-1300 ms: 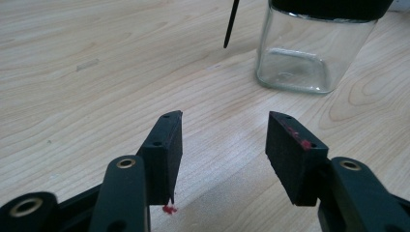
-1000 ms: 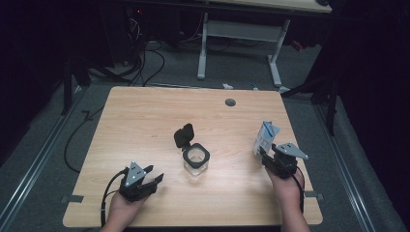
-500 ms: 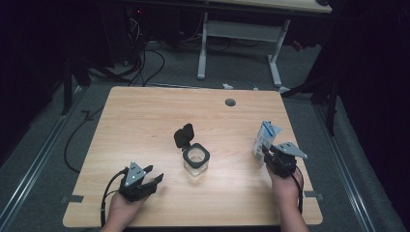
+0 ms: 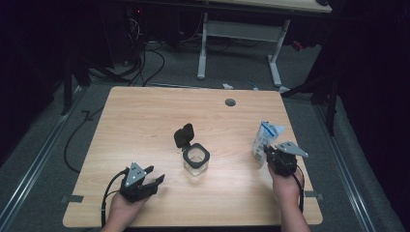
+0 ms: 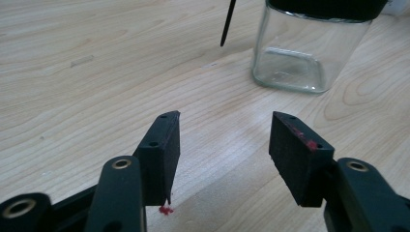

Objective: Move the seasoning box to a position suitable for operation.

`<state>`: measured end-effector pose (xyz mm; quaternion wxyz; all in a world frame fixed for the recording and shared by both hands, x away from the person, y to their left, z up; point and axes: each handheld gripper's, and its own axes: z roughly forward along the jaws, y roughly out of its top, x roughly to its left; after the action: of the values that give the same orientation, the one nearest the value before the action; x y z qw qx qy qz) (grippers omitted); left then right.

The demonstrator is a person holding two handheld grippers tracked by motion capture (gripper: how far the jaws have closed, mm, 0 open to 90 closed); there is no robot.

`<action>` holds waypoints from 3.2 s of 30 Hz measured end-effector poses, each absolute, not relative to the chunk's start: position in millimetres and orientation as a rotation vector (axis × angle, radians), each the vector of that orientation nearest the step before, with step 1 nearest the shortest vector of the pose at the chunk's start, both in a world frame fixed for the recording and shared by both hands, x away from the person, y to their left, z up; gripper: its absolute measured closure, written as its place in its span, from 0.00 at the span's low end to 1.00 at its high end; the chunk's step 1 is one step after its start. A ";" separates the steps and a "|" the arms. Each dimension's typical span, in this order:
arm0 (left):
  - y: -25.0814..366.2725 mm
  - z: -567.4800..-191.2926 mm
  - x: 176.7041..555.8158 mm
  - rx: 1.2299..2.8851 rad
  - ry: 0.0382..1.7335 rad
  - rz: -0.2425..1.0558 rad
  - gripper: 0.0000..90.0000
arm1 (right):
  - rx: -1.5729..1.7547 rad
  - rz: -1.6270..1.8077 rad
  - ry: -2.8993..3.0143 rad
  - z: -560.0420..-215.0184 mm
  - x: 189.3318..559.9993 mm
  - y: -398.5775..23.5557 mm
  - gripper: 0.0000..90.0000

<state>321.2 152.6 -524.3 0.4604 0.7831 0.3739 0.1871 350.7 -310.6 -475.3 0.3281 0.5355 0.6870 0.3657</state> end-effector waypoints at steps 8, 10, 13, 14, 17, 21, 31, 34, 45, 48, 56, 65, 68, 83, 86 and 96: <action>149.7 -521.3 316.5 1.943 0.858 0.443 0.46 | 1.395 0.931 1.810 -473.8 351.2 -309.5 0.96; 149.0 -521.3 316.4 1.946 0.853 0.438 0.46 | 1.399 0.933 1.810 -473.7 351.3 -309.2 0.96; 148.4 -522.1 317.3 1.947 0.851 0.437 0.46 | 1.400 0.941 1.817 -473.3 352.2 -310.7 0.96; 148.0 -522.7 317.5 1.945 0.852 0.435 0.46 | 1.405 0.947 1.819 -473.1 352.5 -311.2 0.96; 148.0 -523.6 317.8 1.949 0.851 0.431 0.46 | 1.413 0.989 1.839 -472.4 354.0 -314.0 0.96; 147.8 -523.2 316.8 1.948 0.843 0.433 0.45 | 1.397 0.965 1.877 -468.3 355.6 -311.7 0.97; 148.9 -523.3 317.0 1.938 0.845 0.431 0.46 | 1.367 0.970 2.021 -449.1 356.4 -308.8 0.98; 149.0 -523.4 317.1 1.938 0.846 0.428 0.46 | 1.355 0.955 2.047 -446.7 354.7 -306.3 0.98; 148.1 -524.4 317.5 1.942 0.845 0.423 0.46 | 1.339 0.909 2.163 -432.4 352.7 -299.1 0.98; 148.3 -524.3 317.7 1.939 0.844 0.424 0.46 | 1.338 0.894 2.203 -428.0 351.6 -295.9 0.98; 148.5 -524.0 316.7 1.929 0.837 0.421 0.46 | 1.328 0.887 2.283 -421.4 349.1 -290.4 0.98; 148.2 -523.5 315.5 1.930 0.830 0.422 0.46 | 1.300 0.806 2.382 -419.0 344.1 -280.8 0.99; 147.8 -523.2 314.9 1.929 0.823 0.421 0.46 | 1.307 0.786 2.410 -416.5 342.4 -279.0 0.99; 145.2 -522.8 312.3 1.903 0.785 0.386 0.45 | 1.281 0.685 2.523 -400.0 338.0 -264.8 0.99; 142.0 -523.5 310.7 1.907 0.769 0.372 0.45 | 1.261 0.668 2.545 -394.4 336.9 -260.1 0.99; 135.0 -521.3 304.7 1.927 0.706 0.377 0.47 | 1.225 0.594 2.614 -396.3 335.5 -245.8 0.99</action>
<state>304.7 135.0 -521.3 0.5032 0.7981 0.2923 0.1563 335.5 -245.8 -396.3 0.0970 0.4135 0.8828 0.2006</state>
